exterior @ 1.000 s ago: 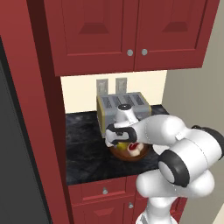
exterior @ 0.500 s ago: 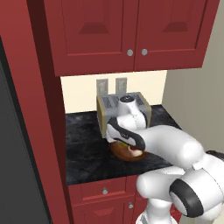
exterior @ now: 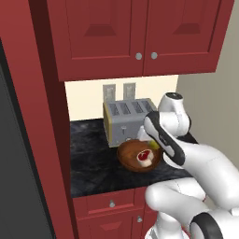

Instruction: Remove the orange from the bowl and place it on the small plate. Then place the bowl with only the steak in the microwave, close the door, and press the start button to microwave the steak.

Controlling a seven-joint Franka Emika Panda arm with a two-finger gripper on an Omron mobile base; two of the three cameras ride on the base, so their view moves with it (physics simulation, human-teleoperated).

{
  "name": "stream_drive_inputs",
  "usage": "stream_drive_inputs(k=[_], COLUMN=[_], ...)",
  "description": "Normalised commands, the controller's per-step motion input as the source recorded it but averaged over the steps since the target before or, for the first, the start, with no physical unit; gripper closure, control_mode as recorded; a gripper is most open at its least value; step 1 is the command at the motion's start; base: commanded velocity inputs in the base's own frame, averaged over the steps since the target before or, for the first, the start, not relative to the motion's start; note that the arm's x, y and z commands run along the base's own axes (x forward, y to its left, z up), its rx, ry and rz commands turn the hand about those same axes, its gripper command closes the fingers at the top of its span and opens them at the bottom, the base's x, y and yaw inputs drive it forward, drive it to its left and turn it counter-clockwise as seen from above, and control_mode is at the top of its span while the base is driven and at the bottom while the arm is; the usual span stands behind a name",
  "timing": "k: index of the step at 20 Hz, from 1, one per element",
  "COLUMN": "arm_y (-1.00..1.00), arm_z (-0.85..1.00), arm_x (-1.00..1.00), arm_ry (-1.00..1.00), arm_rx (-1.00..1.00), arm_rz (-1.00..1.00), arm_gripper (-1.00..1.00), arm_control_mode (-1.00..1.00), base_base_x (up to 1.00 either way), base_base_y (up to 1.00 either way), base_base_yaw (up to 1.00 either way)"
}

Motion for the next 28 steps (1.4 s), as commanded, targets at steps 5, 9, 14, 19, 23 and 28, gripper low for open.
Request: stream_drive_inputs(k=[5,9,14,19,23,28], arm_y=[-1.00,-1.00,-0.95,-0.27,0.00,-0.06], arm_z=[-0.13,-0.35,-0.54,-0.26,0.00,-0.16], arm_x=[-0.04,0.00,0.00,0.09,0.43,0.28], arm_ry=[0.00,0.05,0.13,0.28,0.28,0.14], arm_rx=[0.09,0.03,0.01,0.10,0.02,0.02], arm_rz=[-0.18,-0.15,-0.13,-0.08,-0.02,0.00], arm_gripper=[1.00,1.00,1.00,1.00,1.00,1.00], arm_control_mode=[-1.00,-1.00,-1.00,-1.00,-1.00,-1.00], base_base_x=[0.00,0.00,0.00,0.00,0.00,0.00], base_base_y=[0.00,0.00,0.00,0.00,0.00,0.00], base_base_yaw=[0.00,0.00,0.00,0.00,0.00,0.00])
